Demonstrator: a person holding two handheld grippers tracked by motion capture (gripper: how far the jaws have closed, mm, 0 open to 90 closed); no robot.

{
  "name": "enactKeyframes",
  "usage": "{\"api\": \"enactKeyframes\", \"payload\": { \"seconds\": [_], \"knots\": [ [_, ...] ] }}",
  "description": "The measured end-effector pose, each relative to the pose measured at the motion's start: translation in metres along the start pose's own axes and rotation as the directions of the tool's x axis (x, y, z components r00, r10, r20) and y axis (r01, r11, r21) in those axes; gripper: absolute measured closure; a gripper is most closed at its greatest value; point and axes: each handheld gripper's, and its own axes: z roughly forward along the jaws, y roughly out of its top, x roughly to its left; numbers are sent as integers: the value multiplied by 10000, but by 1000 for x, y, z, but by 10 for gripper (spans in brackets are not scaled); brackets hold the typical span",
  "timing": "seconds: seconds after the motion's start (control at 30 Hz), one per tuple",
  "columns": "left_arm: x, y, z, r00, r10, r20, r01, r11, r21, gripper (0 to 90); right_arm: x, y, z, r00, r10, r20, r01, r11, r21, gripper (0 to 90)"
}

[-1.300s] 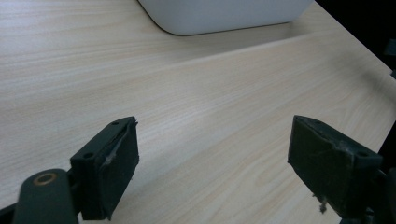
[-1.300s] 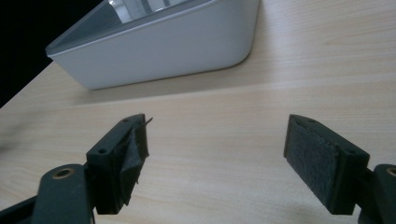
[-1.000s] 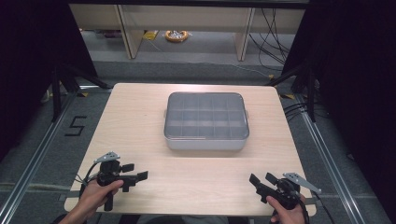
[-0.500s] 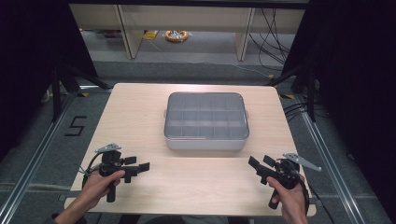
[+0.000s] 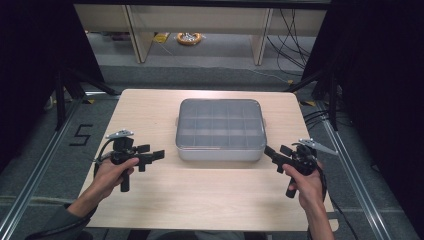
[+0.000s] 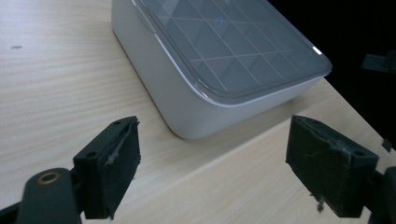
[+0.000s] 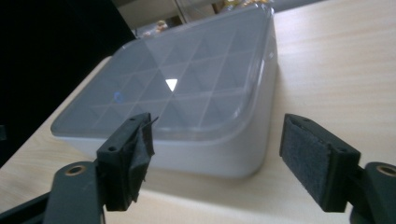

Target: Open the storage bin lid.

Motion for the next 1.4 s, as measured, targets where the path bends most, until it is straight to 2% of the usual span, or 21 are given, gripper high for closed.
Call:
{"api": "enactKeyframes", "payload": {
  "seconds": [0.27,0.3,0.37,0.4,0.43,0.47,0.53,0.57,0.6,0.67,0.7,0.77,0.8,0.9,1.0,1.03,1.1,1.17,1.3,1.33,1.4],
  "knots": [
    [12,21,30,9979,-587,-264,589,9982,85,178,-9,21,29,9980,625,32,-626,9978,213,250],
    [15,25,34,9971,-690,-325,691,9976,10,192,-15,25,35,9997,248,90,-250,9994,234,256],
    [20,32,41,9947,-954,-383,955,9954,7,208,-19,31,45,9985,528,115,-530,9983,251,272],
    [23,35,44,9941,-1020,-373,1021,9948,-5,225,-14,33,47,9902,1394,82,-1396,9889,512,276],
    [23,35,44,9941,-1020,-373,1021,9948,-5,248,-14,33,47,9902,1394,82,-1396,9889,512,276],
    [26,38,48,9943,-1004,-359,1005,9949,18,248,-22,36,53,9982,580,181,-585,9978,305,290],
    [29,43,55,9923,-1158,-430,1158,9933,-23,293,-25,40,61,9979,634,101,-637,9974,350,304],
    [31,46,58,9914,-1238,-420,1239,9923,-2,303,-18,43,62,9831,1814,266,-1828,9805,719,307],
    [33,49,64,9909,-1263,-473,1265,9920,11,312,-28,47,72,9957,892,259,-903,9949,455,327],
    [35,52,67,9917,-1197,-480,1205,9926,144,318,-30,49,74,9964,784,311,-797,9959,420,328],
    [36,55,73,9899,-1350,-435,1356,9907,102,335,-28,52,79,9893,1418,353,-1437,9879,578,338],
    [38,58,79,9878,-1485,-464,1489,9888,63,348,-34,53,85,9954,886,372,-904,9947,495,344],
    [39,59,83,9878,-1505,-406,1514,9883,204,351,-26,54,85,9794,1970,442,-2002,9762,840,345],
    [38,60,91,9894,-1430,-249,1441,9880,556,356,-39,57,95,9940,983,473,-1006,9937,485,363],
    [36,61,96,9889,-1453,-323,1467,9882,438,375,-42,58,99,9909,1250,497,-1278,9901,585,374],
    [37,62,97,9902,-1346,-362,1364,9893,517,378,-37,58,99,9789,1962,579,-2004,9764,800,380],
    [38,64,101,9879,-1484,-451,1502,9878,404,394,-40,58,101,9841,1677,591,-1719,9821,771,385],
    [40,68,107,9871,-1543,-431,1561,9868,435,417,-40,57,106,9757,2123,547,-2165,9721,898,395],
    [40,70,112,9867,-1559,-453,1580,9863,470,432,-45,56,112,9889,1421,441,-1454,9856,866,403],
    [41,72,115,9891,-1352,-582,1387,9884,619,430,-40,57,115,9752,2159,482,-2201,9690,1123,412],
    [42,73,119,9853,-1583,-642,1615,9857,477,438,-39,56,118,9694,2389,567,-2442,9621,1216,419]
  ]
}}
